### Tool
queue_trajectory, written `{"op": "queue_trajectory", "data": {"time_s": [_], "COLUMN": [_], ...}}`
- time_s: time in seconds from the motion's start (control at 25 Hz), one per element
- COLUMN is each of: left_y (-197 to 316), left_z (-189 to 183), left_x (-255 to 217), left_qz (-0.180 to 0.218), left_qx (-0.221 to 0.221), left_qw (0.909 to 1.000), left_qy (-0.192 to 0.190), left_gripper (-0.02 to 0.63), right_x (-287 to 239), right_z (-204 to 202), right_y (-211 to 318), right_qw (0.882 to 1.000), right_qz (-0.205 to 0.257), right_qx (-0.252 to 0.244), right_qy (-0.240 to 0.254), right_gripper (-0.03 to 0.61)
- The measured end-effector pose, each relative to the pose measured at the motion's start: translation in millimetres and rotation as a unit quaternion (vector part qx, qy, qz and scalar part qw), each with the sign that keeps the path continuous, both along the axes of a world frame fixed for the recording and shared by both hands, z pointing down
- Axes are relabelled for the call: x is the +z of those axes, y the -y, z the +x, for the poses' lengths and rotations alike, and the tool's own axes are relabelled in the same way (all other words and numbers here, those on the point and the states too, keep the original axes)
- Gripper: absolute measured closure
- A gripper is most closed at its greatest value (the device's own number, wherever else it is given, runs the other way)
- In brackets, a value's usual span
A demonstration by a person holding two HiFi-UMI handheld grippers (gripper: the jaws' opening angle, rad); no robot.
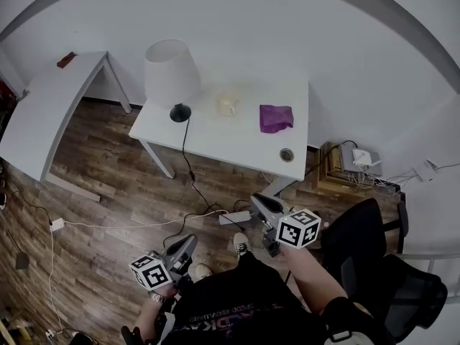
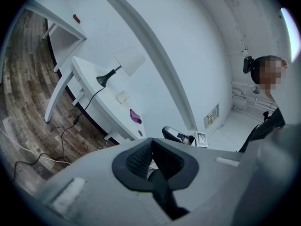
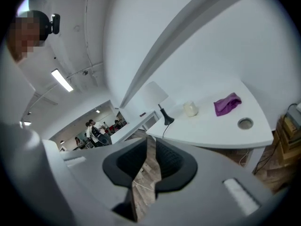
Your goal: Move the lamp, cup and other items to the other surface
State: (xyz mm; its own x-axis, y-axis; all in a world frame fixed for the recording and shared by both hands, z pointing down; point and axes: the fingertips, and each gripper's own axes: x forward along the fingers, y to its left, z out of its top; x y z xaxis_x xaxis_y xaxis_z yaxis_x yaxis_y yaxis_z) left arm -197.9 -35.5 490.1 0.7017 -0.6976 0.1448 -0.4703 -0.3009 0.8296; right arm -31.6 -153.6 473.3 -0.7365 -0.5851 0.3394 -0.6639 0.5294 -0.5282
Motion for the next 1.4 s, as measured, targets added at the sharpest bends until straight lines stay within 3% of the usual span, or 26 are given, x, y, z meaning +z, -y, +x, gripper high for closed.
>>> {"op": "queue_trajectory", "data": {"time_s": [0.4,0.52,0.76,1.04,1.4], "left_y": [35,42,50,51,45], "left_z": [36,47,61,68,69], "left_x": [10,12,22,32,42], "left_qz": [-0.016,-0.023,-0.047,-0.074,-0.1], "left_qx": [-0.042,-0.054,-0.081,-0.117,-0.144], "left_qw": [0.999,0.9983,0.9956,0.9903,0.9843], "left_qy": [0.001,0.001,0.005,0.015,0.021], "left_gripper": [0.617,0.617,0.617,0.617,0.617], "right_x": [20,39,81,118,145], "right_z": [98,124,165,179,165], "right_y": [143,186,273,350,394], "right_qw": [0.993,0.988,0.978,0.968,0.96], "right_qz": [0.028,0.019,-0.017,-0.056,-0.087], "right_qx": [0.046,0.065,0.093,0.104,0.096], "right_qy": [-0.1,-0.139,-0.187,-0.223,-0.246], "right_gripper": [0.474,0.427,0.418,0.376,0.368]}}
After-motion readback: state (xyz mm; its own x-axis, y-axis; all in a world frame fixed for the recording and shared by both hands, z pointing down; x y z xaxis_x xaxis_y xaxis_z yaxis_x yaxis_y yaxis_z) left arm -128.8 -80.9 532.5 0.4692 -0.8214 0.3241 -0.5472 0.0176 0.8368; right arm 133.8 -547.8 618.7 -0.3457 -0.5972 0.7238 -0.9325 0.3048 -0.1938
